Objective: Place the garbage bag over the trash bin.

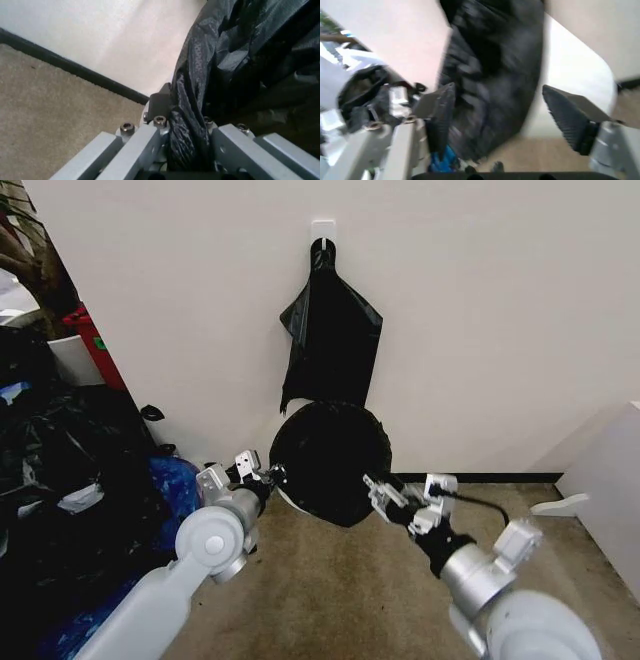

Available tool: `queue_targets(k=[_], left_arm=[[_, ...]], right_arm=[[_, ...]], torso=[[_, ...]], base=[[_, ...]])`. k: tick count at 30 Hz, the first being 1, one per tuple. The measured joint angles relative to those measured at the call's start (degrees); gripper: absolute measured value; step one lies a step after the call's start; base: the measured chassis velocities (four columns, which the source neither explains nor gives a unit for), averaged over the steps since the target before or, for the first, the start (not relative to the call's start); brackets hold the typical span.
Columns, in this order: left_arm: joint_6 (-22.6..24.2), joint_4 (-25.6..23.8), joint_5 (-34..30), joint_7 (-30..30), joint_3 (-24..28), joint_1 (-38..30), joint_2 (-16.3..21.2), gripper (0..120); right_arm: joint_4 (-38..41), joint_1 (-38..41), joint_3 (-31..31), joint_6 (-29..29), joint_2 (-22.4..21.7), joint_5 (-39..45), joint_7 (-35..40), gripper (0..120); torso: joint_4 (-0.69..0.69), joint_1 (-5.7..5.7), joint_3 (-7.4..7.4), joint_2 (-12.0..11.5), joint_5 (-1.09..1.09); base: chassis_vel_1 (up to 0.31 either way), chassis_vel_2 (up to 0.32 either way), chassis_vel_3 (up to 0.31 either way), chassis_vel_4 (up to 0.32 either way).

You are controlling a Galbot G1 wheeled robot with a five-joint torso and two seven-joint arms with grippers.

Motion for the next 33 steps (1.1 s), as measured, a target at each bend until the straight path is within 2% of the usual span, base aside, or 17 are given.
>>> queue_targets(k=[2, 8, 9, 33], left_arm=[[-0.31, 0.49, -1.82, -0.69, -0.08, -0.85, -0.16, 1], [-0.68, 1.05, -3.45, -1.3, -0.22, -1.71, -0.42, 1], [-0.76, 1.07, -3.92, -1.41, -0.2, -1.87, -0.46, 1], [-1.12, -0.56, -8.33, -2.65, 0.08, -2.93, -0.58, 1]], right_arm=[[-0.03, -2.64, 0.12, 0.97, 1.83, -1.16, 0.51, 78], [-0.08, -3.37, -0.27, 1.65, 3.88, 0.46, 1.55, 91], [-0.1, -2.73, -0.85, 1.68, 4.91, 2.75, 2.04, 99], [-1.21, -0.84, -1.54, 1.22, 7.81, 2.9, -1.71, 100]], torso=[[0.0, 0.0, 0.0, 0.0, -0.01], [0.0, 0.0, 0.0, 0.0, 0.0], [0.0, 0.0, 0.01, 0.0, 0.0], [0.01, 0.0, 0.01, 0.0, 0.0]], base=[[0.0, 0.0, 0.0, 0.0], [0.0, 0.0, 0.0, 0.0], [0.0, 0.0, 0.0, 0.0], [0.0, 0.0, 0.0, 0.0]])
